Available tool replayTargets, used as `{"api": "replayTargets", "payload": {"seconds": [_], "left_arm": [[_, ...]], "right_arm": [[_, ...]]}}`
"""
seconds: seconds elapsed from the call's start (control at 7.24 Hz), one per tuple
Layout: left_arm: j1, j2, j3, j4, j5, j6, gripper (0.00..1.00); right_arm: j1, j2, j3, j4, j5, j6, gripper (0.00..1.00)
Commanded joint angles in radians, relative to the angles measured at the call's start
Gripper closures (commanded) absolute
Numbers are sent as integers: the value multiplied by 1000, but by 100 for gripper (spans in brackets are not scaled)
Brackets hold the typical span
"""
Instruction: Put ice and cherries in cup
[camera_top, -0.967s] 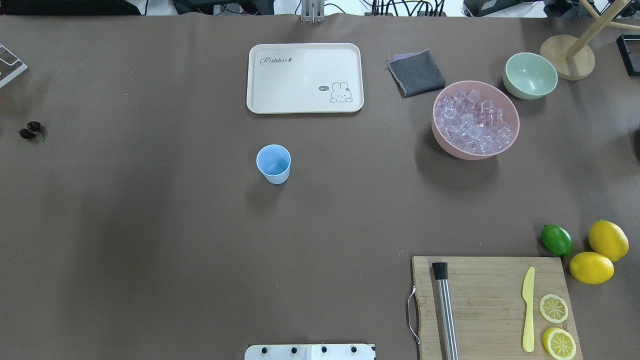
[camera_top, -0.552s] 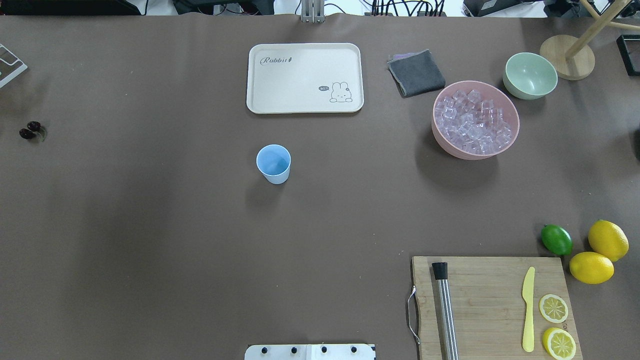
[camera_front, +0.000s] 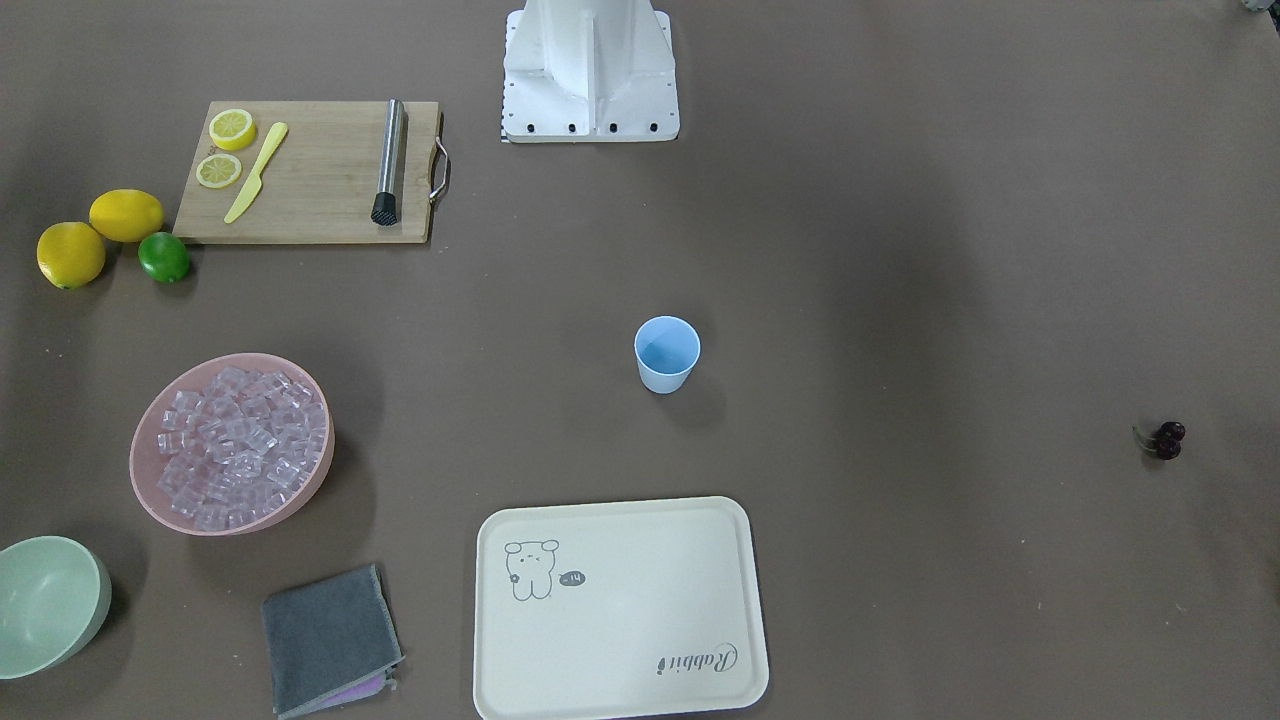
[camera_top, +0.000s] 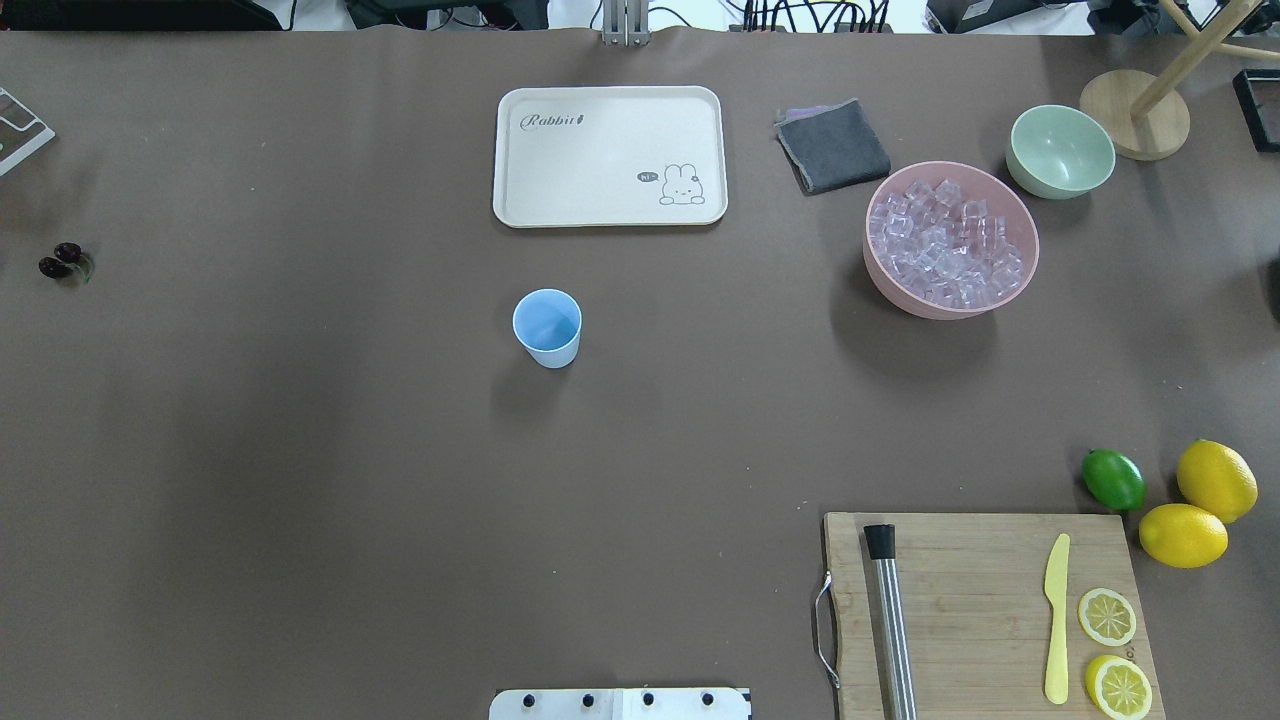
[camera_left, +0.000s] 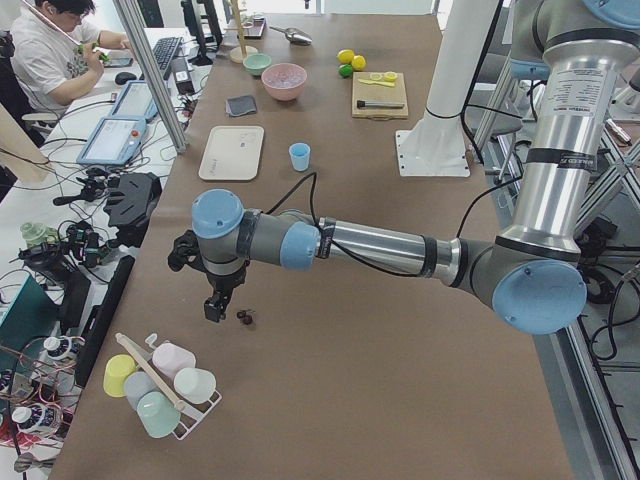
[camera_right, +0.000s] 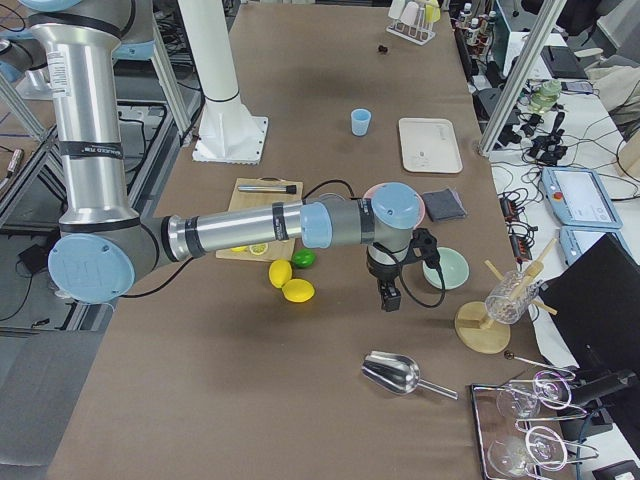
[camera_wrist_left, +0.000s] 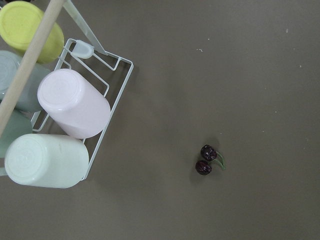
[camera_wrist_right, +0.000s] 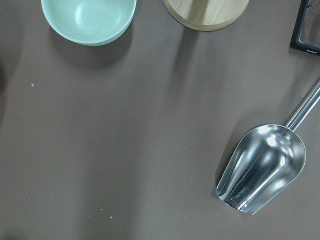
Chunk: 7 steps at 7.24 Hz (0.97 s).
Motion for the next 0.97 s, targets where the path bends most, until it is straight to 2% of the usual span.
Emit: {"api": "replayTargets", "payload": {"seconds": [0.0, 0.14, 0.28, 0.41, 0.55, 0.69, 0.83], "left_arm": [[3, -3, -11, 8, 1, 1, 2], [3, 7, -13, 3, 1, 5, 2], [3, 9, -11, -2, 1, 7, 2], [3, 8, -7, -2, 1, 10, 2], [3, 9, -11, -2, 1, 11, 2], [3, 9, -8, -2, 1, 13, 2], [3, 9, -5, -3, 1, 13, 2]], "right_arm": [[0, 56, 31, 0, 9, 34, 1], [-26, 119, 32, 1, 54, 128, 2], [-124, 194, 49, 1, 54, 193, 2], [-207, 286, 46, 1, 52, 332, 2], [-300, 355, 45, 3, 16, 462, 2], [-369, 377, 43, 1, -59, 497, 2], [-408, 382, 10, 15, -78, 497, 2]]}}
